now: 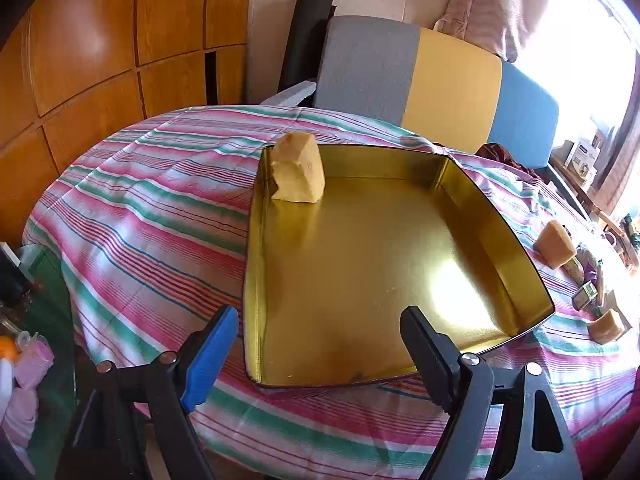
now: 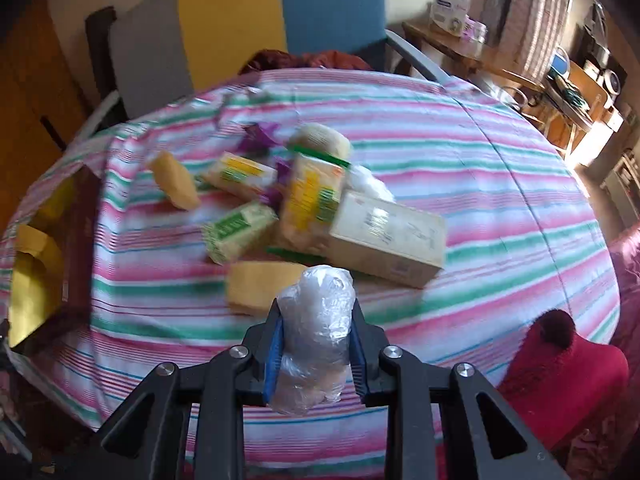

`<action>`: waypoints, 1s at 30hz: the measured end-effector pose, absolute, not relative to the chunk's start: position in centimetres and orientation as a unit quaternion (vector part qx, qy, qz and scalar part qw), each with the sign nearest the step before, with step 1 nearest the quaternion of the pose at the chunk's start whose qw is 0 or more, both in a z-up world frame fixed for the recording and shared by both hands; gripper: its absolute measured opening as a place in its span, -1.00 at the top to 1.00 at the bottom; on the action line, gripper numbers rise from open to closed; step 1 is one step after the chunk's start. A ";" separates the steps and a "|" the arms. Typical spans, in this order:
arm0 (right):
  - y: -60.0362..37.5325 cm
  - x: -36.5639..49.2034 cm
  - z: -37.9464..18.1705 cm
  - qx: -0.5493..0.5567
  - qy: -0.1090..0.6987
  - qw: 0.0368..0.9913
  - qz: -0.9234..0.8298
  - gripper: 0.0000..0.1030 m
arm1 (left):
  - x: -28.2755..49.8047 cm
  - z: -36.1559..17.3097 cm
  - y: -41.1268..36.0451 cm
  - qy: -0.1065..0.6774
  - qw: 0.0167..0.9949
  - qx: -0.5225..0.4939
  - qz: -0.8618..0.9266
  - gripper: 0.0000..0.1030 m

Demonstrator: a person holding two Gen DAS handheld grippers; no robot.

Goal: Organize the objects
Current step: 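Carry the plastic bundle to the tray and release it beside the sponge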

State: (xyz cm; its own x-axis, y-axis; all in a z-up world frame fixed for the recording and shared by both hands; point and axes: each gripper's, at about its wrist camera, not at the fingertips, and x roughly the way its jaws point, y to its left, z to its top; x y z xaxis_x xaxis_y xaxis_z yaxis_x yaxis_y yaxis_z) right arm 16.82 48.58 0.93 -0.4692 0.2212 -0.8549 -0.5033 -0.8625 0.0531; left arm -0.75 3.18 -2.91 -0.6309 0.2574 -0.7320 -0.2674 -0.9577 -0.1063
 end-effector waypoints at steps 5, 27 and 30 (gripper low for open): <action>40.8 9.1 2.6 -0.437 0.128 0.081 0.887 0.46 | -0.8 -2.5 1.4 -0.010 0.129 -0.399 0.908 -0.63; 14.2 -16.0 -6.2 -0.496 0.112 -0.177 0.843 0.38 | -2.5 -3.8 -4.3 -0.059 0.064 -0.412 0.907 -0.63; 14.3 -16.4 -6.3 -0.490 0.130 -0.182 0.842 0.10 | -2.5 -3.9 -4.4 -0.061 0.063 -0.415 0.906 -0.63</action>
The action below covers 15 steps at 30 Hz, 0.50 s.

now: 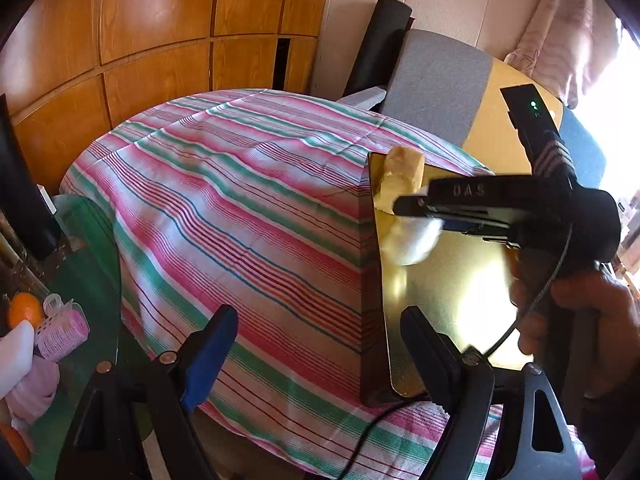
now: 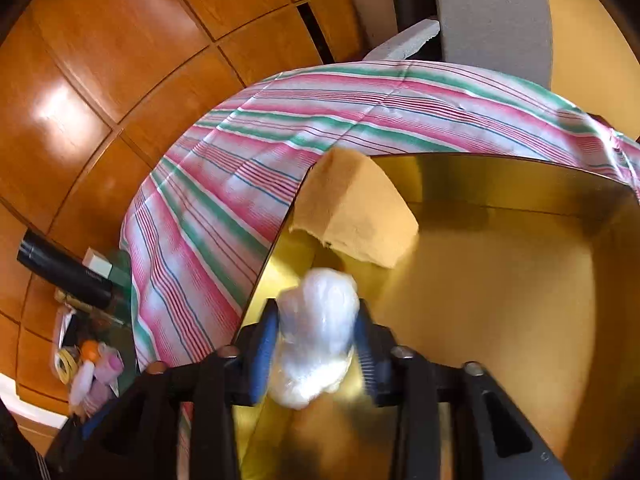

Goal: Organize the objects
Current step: 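Carry the plastic bundle to the tray and release it beside the sponge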

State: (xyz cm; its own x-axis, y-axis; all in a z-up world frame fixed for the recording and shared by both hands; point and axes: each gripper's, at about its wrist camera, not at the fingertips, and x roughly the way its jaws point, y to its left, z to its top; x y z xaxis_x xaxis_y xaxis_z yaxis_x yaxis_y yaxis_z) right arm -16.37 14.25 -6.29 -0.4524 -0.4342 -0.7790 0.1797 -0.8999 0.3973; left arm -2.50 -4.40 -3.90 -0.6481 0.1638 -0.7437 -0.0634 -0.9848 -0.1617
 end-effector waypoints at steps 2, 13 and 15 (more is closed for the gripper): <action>14.7 -15.9 -5.7 0.480 -0.134 0.187 -0.846 0.02 | -2.4 -3.9 -4.3 -0.059 0.063 -0.414 0.906 -0.64; 18.4 -9.7 -2.6 0.436 -0.093 0.141 -0.884 0.00 | -2.0 -3.7 -3.1 -0.031 0.060 -0.409 0.910 -0.66; 19.2 -8.6 -2.2 0.427 -0.086 0.127 -0.891 0.00 | -1.9 -3.6 -2.8 -0.027 0.063 -0.407 0.911 -0.67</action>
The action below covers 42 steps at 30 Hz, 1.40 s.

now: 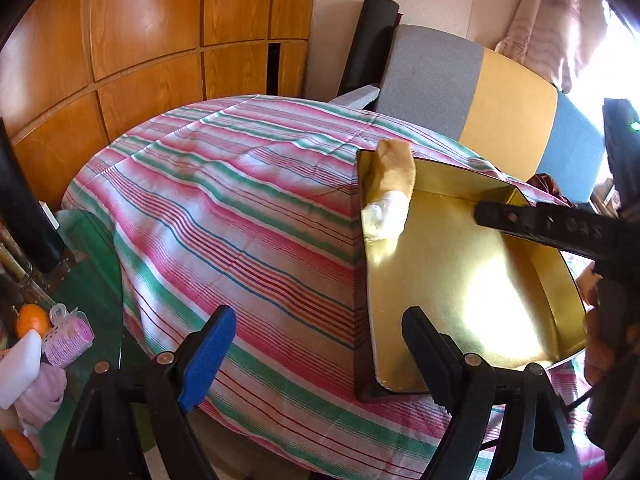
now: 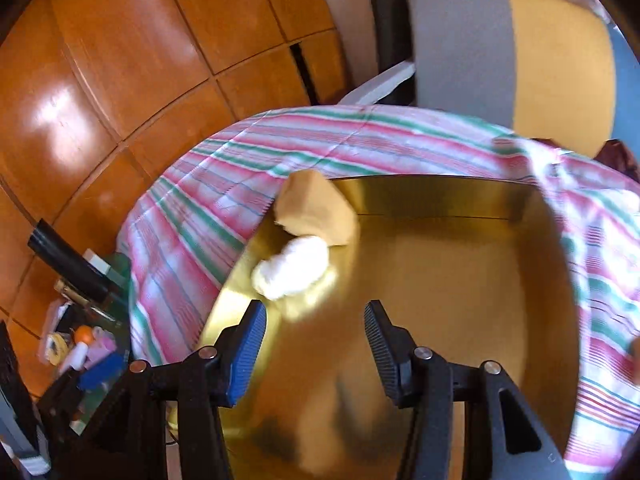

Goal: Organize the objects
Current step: 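Carry the plastic bundle to the tray and release it beside the sponge, then grasp a second yellow sponge with the left tool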

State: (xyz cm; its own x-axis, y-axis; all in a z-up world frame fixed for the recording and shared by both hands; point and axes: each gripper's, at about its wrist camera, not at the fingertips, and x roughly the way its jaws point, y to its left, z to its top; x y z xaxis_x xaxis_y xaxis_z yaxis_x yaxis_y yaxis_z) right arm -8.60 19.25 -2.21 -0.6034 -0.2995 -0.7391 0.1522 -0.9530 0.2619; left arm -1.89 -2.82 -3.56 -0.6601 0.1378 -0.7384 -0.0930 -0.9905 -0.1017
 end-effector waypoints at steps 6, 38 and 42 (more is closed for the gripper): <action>22.1 -5.1 -1.0 0.396 -0.061 0.079 -0.913 0.00 | -0.9 -2.7 -1.1 -0.007 0.081 -0.397 0.914 -0.69; 57.0 13.4 0.0 0.297 -0.246 -0.337 -0.859 -0.02 | -1.0 1.2 16.6 0.064 0.313 -0.395 0.862 -0.71; 58.4 14.3 -0.3 0.286 -0.282 -0.336 -0.852 -0.02 | -1.4 1.7 21.3 0.059 0.351 -0.407 0.841 -0.70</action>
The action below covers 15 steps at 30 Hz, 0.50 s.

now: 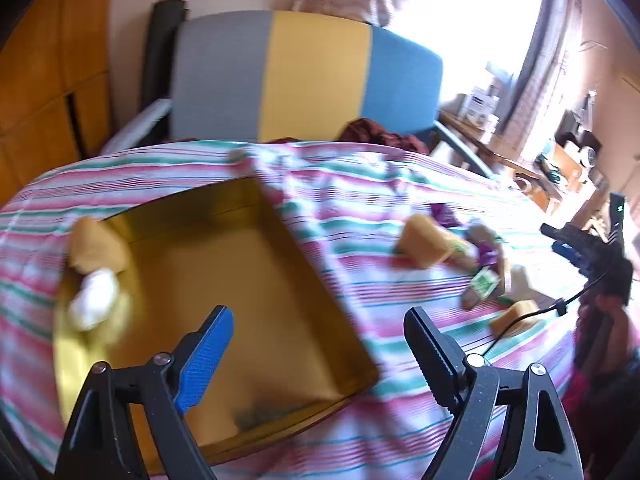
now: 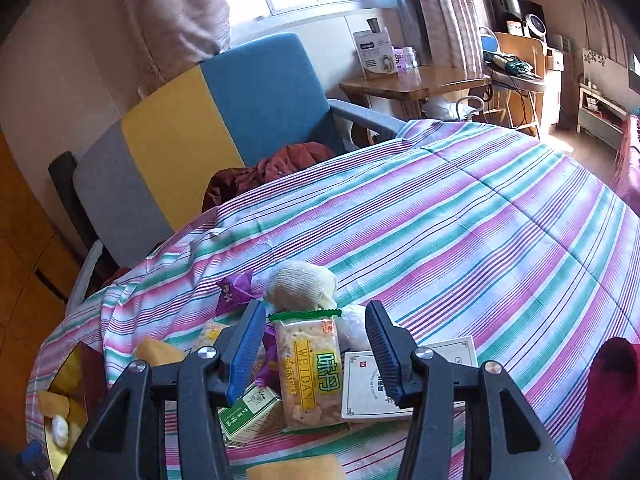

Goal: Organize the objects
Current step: 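Grasp a second yellow sponge with the left tool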

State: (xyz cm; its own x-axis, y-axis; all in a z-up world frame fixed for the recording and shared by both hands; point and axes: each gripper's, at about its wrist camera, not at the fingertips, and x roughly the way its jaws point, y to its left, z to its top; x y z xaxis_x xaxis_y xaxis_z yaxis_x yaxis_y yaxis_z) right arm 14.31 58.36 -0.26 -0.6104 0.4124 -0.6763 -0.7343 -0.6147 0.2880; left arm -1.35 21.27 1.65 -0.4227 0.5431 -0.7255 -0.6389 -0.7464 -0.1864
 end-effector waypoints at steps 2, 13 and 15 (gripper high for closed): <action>58.4 14.4 -0.3 -0.287 0.294 0.324 0.852 -0.02 | -1.7 1.6 23.6 0.064 0.363 -0.409 0.835 -0.69; 59.9 16.5 -0.4 -0.262 0.348 0.331 0.837 -0.02 | -4.8 -1.3 36.6 0.049 0.391 -0.467 0.792 -0.76; 60.6 17.3 -0.5 -0.251 0.366 0.336 0.831 -0.02 | -5.6 -2.6 38.5 0.041 0.389 -0.491 0.779 -0.77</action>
State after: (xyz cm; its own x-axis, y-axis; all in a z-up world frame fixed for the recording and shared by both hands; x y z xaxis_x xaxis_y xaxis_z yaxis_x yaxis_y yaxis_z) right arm 17.27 60.59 -0.51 -0.6482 0.3746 -0.6630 -0.7419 -0.5067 0.4391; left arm -5.57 38.48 -2.60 -0.2154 0.5662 -0.7956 -0.6459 -0.6937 -0.3187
